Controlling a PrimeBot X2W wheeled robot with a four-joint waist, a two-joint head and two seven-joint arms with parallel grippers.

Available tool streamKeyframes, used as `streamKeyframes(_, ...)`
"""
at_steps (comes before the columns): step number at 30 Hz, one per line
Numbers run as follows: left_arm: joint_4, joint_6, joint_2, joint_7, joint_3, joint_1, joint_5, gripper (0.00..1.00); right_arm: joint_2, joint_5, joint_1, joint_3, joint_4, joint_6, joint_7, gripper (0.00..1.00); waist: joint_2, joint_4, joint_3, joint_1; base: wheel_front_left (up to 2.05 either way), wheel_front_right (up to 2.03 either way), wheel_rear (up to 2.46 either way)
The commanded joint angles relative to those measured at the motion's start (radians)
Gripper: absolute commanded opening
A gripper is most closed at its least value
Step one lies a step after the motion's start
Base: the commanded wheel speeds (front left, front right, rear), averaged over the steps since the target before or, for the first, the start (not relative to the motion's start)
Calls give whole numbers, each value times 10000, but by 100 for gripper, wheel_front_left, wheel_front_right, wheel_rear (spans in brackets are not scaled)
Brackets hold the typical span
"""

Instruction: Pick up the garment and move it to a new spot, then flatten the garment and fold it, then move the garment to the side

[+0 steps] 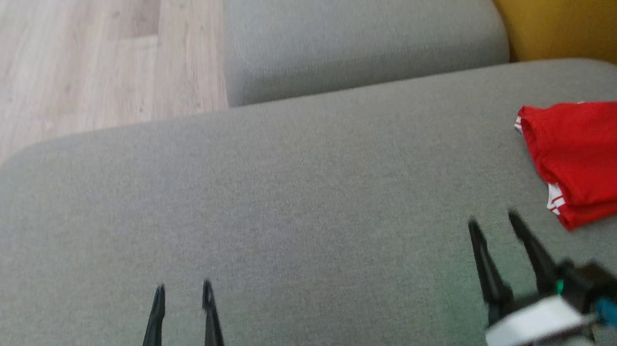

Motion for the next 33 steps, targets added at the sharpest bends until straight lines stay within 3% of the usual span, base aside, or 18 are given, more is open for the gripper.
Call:
streamKeyframes(1,-339,48,-62,-63,469,76,48,100,-14,-314,251,139,-267,-7,-102,100,-1,195,-337,2,0,0,0)
streamKeyframes(20,-7,166,-62,-63,912,827,-107,100,223,-829,974,259,126,-7,-104,100,-1,75,-922,2,0,0,0)
streamKeyframes(21,313,99,8,2,550,1107,-166,0,251,-747,1273,21,410,0,2,0,-1,76,-923,2,0,0,0)
streamKeyframes(25,870,88,4,9,508,1190,-228,0,257,-692,1529,38,987,0,27,0,-1,69,-920,3,0,0,0)
streamKeyframes(33,870,-75,58,180,635,964,-1224,0,200,320,1349,-51,932,-1,200,0,-1,76,-824,3,0,0,0)
